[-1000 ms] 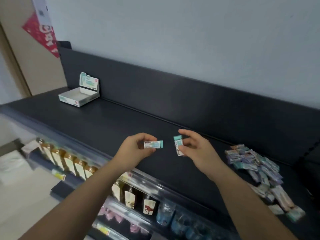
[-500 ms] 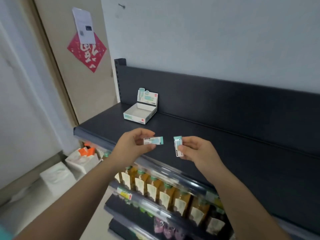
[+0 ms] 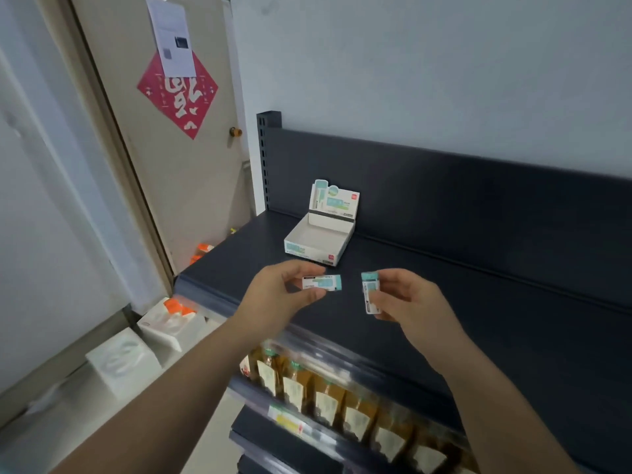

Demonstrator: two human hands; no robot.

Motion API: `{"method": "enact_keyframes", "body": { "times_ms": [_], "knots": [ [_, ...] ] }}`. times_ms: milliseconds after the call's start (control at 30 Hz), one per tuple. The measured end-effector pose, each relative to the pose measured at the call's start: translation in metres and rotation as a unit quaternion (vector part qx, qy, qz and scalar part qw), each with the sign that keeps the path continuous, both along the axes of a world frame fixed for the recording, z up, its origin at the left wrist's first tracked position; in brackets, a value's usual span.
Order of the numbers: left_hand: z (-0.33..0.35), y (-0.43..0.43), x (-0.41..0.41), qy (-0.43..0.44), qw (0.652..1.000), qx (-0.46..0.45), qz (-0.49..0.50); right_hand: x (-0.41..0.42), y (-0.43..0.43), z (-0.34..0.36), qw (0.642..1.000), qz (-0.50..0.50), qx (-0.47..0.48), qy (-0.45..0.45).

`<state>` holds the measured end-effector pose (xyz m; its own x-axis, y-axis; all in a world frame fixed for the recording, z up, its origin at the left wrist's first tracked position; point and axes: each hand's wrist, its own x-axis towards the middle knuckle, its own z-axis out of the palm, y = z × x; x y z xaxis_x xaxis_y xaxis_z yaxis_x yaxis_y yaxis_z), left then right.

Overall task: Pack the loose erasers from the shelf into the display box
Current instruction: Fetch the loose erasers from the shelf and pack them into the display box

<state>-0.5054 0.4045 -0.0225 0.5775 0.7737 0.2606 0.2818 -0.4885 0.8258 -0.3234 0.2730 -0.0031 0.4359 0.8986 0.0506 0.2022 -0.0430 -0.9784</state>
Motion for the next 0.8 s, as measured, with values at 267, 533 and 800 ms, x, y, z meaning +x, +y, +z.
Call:
{"method": "enact_keyframes", "body": {
  "times_ms": [267, 533, 800],
  "knots": [
    [0.008, 0.091, 0.018, 0.019, 1.000, 0.001, -0.021, 0.023, 0.069, 0.003, 0.999, -0.037, 0.011, 0.017],
    [0.016, 0.153, 0.024, 0.082, 0.996, 0.034, -0.028, 0.011, 0.117, -0.004, 1.000, -0.024, -0.017, 0.002],
    [0.014, 0.207, 0.078, 0.162, 0.977, 0.107, -0.091, 0.019, 0.149, -0.013, 0.986, -0.088, -0.073, -0.120]
  ]
}}
